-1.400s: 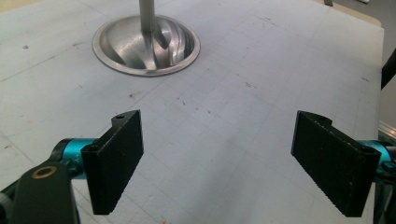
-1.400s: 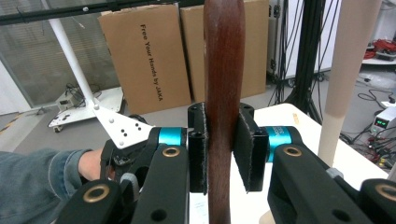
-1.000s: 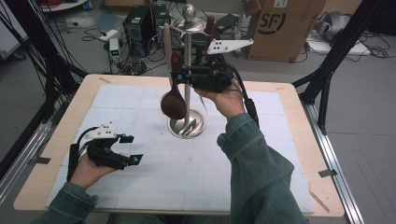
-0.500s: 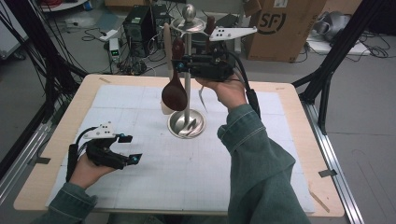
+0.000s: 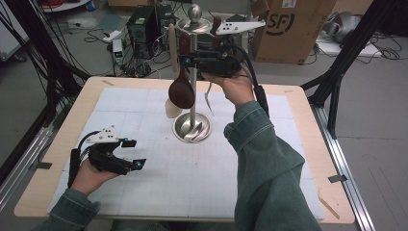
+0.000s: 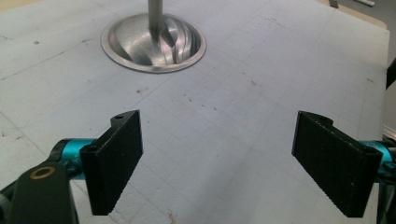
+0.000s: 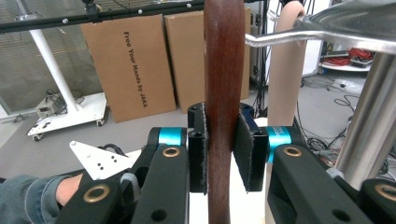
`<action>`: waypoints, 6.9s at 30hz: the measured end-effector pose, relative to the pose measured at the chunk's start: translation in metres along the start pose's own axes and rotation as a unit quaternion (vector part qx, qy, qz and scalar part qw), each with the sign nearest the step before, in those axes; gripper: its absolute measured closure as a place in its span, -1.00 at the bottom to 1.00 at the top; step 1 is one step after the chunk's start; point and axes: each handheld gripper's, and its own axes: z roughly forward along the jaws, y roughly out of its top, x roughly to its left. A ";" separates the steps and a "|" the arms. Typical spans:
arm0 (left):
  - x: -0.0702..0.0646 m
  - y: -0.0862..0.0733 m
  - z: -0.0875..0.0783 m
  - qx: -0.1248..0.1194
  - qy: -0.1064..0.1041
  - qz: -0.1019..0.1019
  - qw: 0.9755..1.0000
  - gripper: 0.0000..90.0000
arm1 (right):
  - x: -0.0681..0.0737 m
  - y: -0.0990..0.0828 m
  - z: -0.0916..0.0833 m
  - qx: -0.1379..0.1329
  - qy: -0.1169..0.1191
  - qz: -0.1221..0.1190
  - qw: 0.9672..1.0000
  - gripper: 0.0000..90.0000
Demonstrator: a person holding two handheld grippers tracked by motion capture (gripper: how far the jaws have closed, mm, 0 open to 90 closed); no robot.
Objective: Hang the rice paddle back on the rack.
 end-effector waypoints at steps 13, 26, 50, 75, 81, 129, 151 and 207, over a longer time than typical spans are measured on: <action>0.000 0.000 0.000 -0.001 -0.002 0.000 1.000 -0.63 | -0.007 0.000 0.001 -0.001 -0.010 0.006 1.000 0.70; -0.001 0.000 0.001 0.002 -0.006 -0.001 1.000 -0.64 | -0.009 -0.001 0.002 -0.005 -0.022 0.012 1.000 0.68; 0.000 0.000 -0.001 0.001 -0.005 -0.004 1.000 -0.64 | -0.005 -0.008 -0.020 -0.022 -0.041 0.013 0.999 0.38; 0.001 0.000 0.000 0.005 -0.003 -0.002 1.000 -0.65 | -0.004 -0.039 -0.048 -0.026 -0.054 0.011 0.998 0.16; 0.000 0.000 -0.001 0.003 -0.004 -0.004 1.000 -0.65 | -0.005 -0.052 -0.053 -0.027 -0.058 0.021 0.998 0.10; 0.001 0.000 -0.001 0.002 -0.003 -0.006 1.000 -0.68 | 0.006 -0.133 -0.069 0.023 -0.094 0.050 0.994 -0.57; 0.003 0.000 -0.002 0.002 0.004 -0.006 1.000 -0.70 | 0.017 -0.188 -0.073 0.049 -0.111 0.049 0.991 -0.74; 0.008 -0.014 -0.012 -0.001 0.021 -0.015 1.000 -0.96 | 0.044 -0.273 -0.120 0.091 -0.152 0.090 0.980 -1.00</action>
